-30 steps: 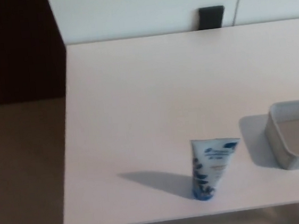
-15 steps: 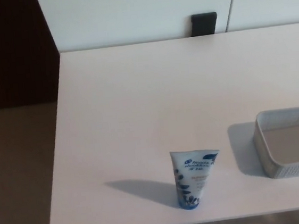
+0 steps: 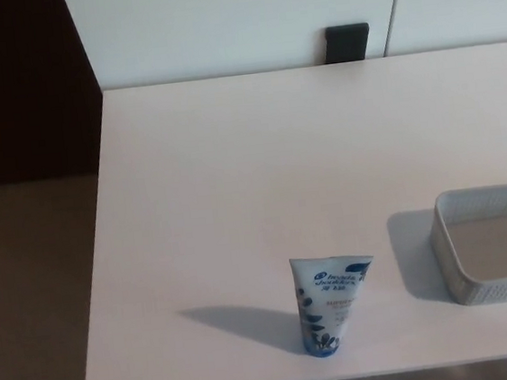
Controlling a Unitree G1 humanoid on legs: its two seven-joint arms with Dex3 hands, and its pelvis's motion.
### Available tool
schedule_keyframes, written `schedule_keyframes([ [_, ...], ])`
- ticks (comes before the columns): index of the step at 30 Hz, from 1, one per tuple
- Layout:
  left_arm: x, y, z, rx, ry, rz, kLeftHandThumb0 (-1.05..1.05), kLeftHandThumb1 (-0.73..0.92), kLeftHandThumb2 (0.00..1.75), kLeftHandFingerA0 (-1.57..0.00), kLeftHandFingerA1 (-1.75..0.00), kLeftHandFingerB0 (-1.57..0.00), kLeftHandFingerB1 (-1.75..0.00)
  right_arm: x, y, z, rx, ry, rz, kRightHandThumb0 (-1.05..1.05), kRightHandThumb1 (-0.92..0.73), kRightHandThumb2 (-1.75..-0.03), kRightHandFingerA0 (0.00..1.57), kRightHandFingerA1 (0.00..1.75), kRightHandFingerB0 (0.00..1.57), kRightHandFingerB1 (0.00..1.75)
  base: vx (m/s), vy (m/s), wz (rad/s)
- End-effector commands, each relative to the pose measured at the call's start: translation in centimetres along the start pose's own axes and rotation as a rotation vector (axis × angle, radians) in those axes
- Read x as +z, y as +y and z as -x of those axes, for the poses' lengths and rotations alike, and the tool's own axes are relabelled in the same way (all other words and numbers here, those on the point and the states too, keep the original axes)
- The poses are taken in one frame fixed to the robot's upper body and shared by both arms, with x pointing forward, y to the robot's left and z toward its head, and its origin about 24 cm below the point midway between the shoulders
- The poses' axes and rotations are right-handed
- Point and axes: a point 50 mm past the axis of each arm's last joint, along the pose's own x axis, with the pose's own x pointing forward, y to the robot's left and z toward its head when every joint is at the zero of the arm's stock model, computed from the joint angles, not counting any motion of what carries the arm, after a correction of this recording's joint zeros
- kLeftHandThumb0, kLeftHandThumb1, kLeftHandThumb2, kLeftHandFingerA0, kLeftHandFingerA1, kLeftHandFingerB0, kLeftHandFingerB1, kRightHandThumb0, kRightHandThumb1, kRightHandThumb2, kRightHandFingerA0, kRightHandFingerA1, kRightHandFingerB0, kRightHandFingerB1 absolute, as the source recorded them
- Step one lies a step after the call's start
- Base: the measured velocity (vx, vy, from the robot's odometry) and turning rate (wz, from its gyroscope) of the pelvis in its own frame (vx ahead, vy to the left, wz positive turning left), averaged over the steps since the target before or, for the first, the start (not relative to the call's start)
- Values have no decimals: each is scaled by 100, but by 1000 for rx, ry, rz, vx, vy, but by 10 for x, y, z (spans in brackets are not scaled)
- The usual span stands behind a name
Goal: The robot walks towards a table in front, picks a shampoo with left hand and puts it in a small grey container
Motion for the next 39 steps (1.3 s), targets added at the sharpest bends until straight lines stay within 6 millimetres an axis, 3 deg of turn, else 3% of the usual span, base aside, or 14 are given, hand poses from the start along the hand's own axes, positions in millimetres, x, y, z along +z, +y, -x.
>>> schedule_keyframes([
  [1,102,26,43,-109,-495,131,-40,49,56,-12,-27,-8,-25,2,-7,1,-15,-10,18,-27,-71,-61,63,44,50,38,0,0,0],
  [4,142,29,56,-180,-655,122,-36,48,56,-6,-21,-6,-27,3,-6,0,-13,0,45,-27,-72,-61,63,42,49,37,0,0,0],
  [5,176,25,70,-238,-779,63,-40,44,67,-3,-18,-2,-27,2,-6,1,-11,-1,54,-26,-72,-61,62,43,49,38,0,0,0],
  [6,186,23,74,-254,-815,41,-41,33,71,0,-22,0,-30,2,-6,1,-10,-1,51,-26,-71,-61,61,43,49,38,0,0,0],
  [10,220,13,86,-341,-956,-21,-43,31,67,0,-12,0,-25,1,-5,1,-8,-2,35,-26,-71,-61,61,44,50,38,0,0,0],
  [11,236,4,91,-378,-1019,-62,-49,32,64,0,-1,0,-16,0,-5,1,-9,3,25,-26,-70,-60,62,44,49,38,0,0,0],
  [16,271,-33,101,-517,-1110,-154,-55,36,67,0,0,0,-9,0,-4,1,2,-4,7,-25,-69,-60,60,44,47,38,0,0,0],
  [22,285,-73,94,-690,-1139,-239,-54,35,66,0,0,0,-12,1,-3,0,-4,0,21,-25,-70,-60,61,43,49,38,0,0,0],
  [25,285,-75,95,-693,-1133,-240,-54,35,66,0,0,0,-12,1,-3,0,-4,1,21,-25,-70,-60,61,43,49,38,0,0,0],
  [26,280,-93,86,-766,-1085,-266,-57,37,69,-1,-2,0,-16,1,-3,0,-2,0,28,-26,-71,-61,60,43,48,38,0,0,0],
  [32,274,-104,82,-818,-1010,-267,-55,36,71,-1,-6,0,-22,-1,-2,0,3,4,9,-25,-70,-61,58,43,47,38,0,0,0],
  [33,266,-118,67,-865,-943,-304,-62,39,71,0,0,0,-11,1,-1,0,1,4,9,-26,-70,-61,60,43,46,37,0,0,0],
  [34,260,-123,63,-877,-905,-315,-61,38,72,0,-6,0,-12,0,1,0,4,7,15,-26,-70,-61,60,42,47,37,0,0,0],
  [39,253,-131,56,-899,-862,-327,-59,37,74,0,-11,0,-14,4,1,-1,3,-3,26,-26,-71,-61,60,43,48,38,0,0,0],
])
